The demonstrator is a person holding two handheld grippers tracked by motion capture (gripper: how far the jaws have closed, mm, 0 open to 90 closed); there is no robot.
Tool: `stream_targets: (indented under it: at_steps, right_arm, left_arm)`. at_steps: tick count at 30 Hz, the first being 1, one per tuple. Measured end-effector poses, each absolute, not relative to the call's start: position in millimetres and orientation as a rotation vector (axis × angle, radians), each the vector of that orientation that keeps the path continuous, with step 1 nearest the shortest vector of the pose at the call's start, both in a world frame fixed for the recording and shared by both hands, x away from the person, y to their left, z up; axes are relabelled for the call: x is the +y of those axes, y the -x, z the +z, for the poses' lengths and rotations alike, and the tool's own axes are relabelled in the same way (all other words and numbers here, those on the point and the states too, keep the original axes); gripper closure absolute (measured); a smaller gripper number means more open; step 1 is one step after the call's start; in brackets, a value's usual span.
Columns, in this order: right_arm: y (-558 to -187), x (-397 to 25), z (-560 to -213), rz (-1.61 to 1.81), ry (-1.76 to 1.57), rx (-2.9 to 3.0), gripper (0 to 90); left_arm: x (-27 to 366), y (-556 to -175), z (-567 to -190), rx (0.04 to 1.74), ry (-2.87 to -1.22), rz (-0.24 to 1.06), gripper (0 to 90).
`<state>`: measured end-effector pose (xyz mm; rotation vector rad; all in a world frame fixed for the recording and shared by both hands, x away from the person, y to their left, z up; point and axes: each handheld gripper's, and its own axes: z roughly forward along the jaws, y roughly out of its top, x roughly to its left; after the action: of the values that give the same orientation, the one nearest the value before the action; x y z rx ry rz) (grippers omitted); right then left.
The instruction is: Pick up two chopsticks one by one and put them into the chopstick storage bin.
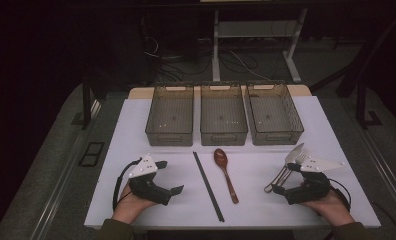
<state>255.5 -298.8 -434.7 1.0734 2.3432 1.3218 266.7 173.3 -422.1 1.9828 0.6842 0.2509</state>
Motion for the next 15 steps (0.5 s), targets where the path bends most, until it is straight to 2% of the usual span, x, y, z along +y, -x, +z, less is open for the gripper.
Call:
stream_targets:
  at_steps: [15]
  right_arm:
    - [-254.4, -301.2, -435.2, 1.311, -1.083, 2.337, 0.0]
  left_arm:
    - [169.9, -269.4, -420.8, 0.722, -2.002, 0.276, 0.0]
